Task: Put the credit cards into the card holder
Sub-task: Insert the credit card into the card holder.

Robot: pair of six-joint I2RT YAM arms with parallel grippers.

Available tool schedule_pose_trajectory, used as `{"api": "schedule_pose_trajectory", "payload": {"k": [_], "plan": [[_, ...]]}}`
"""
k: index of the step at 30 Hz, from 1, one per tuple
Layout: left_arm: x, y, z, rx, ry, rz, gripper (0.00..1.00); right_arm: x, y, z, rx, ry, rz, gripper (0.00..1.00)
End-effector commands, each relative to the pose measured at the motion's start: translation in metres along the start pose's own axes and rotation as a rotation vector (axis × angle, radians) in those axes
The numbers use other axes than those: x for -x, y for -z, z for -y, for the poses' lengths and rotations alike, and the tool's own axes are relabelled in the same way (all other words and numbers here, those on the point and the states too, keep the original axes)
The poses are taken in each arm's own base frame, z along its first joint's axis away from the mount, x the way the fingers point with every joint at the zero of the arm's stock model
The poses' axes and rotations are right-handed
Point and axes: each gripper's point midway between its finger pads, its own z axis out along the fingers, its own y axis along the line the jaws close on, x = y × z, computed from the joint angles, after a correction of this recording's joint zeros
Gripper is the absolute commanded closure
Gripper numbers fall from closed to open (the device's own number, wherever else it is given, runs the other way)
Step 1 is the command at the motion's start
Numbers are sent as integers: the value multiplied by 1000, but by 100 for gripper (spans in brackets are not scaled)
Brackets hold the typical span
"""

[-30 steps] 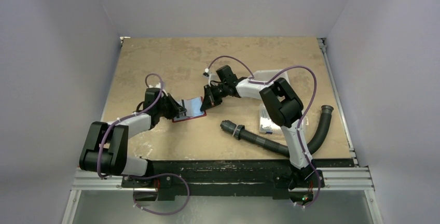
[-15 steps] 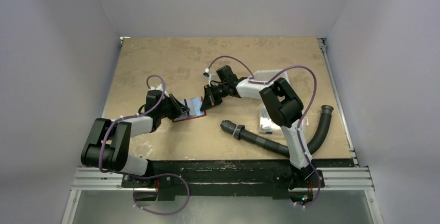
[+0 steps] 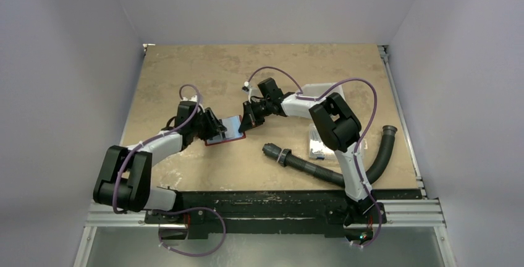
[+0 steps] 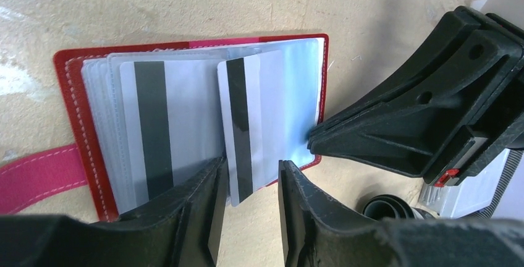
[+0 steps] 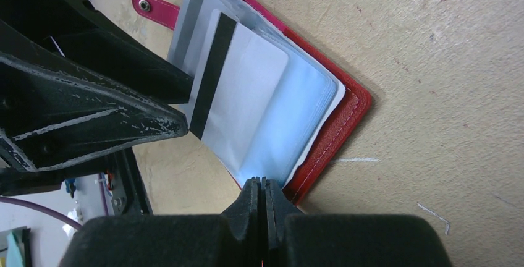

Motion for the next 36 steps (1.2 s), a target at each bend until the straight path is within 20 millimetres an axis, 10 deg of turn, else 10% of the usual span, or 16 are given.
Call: {"api": "schedule_pose_trajectory", "payload": {"k": [1, 6, 11, 20, 28, 36], "plan": [[1, -11, 5, 1, -40, -10, 62, -42, -12, 43, -140, -58, -92, 100], [-9, -28, 39, 39, -210, -48, 61, -41, -14, 42, -129, -73, -84, 100], [-24, -23, 25, 83, -213, -98, 56, -32, -6, 33, -124, -95, -55, 100], [14, 20, 35, 78, -242, -22, 48, 2, 24, -1, -129, -75, 17, 92], [58, 69, -47, 368, -123, 83, 27, 14, 26, 4, -178, -55, 50, 71], [53, 23, -68, 308, -45, -14, 25, 7, 21, 11, -179, -63, 35, 70]]}}
